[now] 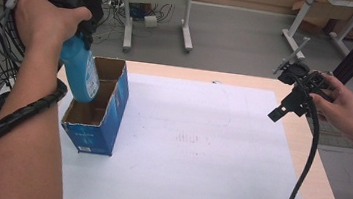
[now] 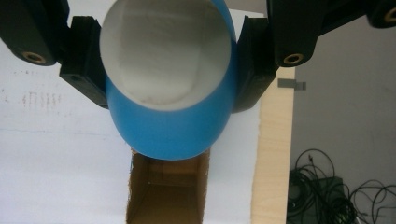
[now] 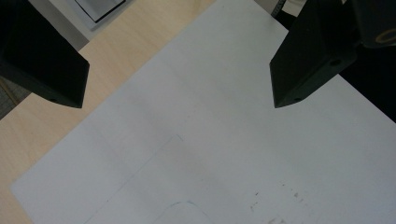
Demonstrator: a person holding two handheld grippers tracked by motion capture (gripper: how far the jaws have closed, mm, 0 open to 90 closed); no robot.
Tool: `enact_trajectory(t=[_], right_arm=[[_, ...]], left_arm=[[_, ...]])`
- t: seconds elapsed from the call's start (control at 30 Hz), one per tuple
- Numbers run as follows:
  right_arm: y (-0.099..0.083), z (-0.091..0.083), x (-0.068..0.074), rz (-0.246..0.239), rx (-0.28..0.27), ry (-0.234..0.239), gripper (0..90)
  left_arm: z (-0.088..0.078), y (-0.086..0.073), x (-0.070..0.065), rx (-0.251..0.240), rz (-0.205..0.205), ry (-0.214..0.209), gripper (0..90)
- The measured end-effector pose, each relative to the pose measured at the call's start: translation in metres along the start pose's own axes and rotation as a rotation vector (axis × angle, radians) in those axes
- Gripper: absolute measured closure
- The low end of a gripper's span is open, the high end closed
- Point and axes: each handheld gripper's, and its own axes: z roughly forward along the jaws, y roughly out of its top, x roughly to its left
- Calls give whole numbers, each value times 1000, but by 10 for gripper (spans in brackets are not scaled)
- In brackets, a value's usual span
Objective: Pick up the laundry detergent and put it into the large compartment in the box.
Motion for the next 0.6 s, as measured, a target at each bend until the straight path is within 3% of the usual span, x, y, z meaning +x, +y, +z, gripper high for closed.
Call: enact_trajectory(t=[0.6], right_arm=[[4, 2, 3, -3, -1, -5, 45]], left_arm=[[44, -2, 5, 22, -2, -12, 382]])
